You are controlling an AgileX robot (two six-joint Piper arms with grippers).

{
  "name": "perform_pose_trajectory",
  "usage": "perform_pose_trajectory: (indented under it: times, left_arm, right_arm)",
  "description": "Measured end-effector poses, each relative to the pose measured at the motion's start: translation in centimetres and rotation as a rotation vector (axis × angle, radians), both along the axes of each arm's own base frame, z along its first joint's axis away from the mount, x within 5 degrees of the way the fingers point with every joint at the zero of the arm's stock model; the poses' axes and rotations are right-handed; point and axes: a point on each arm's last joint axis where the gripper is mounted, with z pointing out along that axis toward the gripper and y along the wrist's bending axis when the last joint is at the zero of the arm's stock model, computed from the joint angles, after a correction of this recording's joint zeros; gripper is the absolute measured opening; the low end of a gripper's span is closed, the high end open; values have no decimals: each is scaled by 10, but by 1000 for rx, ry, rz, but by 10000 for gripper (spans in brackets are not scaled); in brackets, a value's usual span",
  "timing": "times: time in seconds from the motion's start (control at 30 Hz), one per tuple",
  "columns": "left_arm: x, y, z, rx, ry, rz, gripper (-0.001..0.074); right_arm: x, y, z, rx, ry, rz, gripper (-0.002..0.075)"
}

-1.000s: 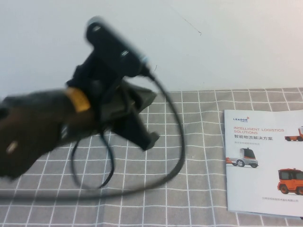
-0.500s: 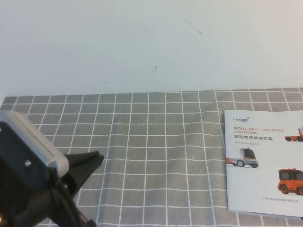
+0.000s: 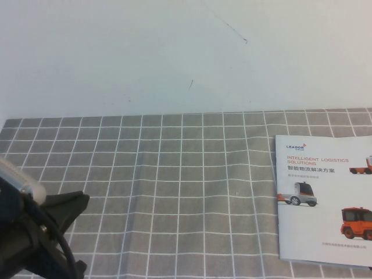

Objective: Close book
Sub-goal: 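Close the open booklet and leave it lying on the table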

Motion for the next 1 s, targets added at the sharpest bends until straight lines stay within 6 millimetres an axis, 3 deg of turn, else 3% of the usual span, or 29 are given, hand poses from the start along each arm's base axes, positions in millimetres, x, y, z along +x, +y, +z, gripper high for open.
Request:
perform_pose_trajectory:
  times: [0.17, 0.43, 1.0]
  left_arm:
    - [4, 12, -5, 45, 18, 73, -2]
    - [-1, 17, -10, 46, 1, 88, -2]
    - [-2, 17, -12, 47, 18, 90, -2]
  right_arm:
    - [-9, -1, -10, 12, -46, -1, -1]
    - [-8, 0, -27, 26, -6, 2, -1]
    - [-7, 0, -26, 31, -12, 1, -1]
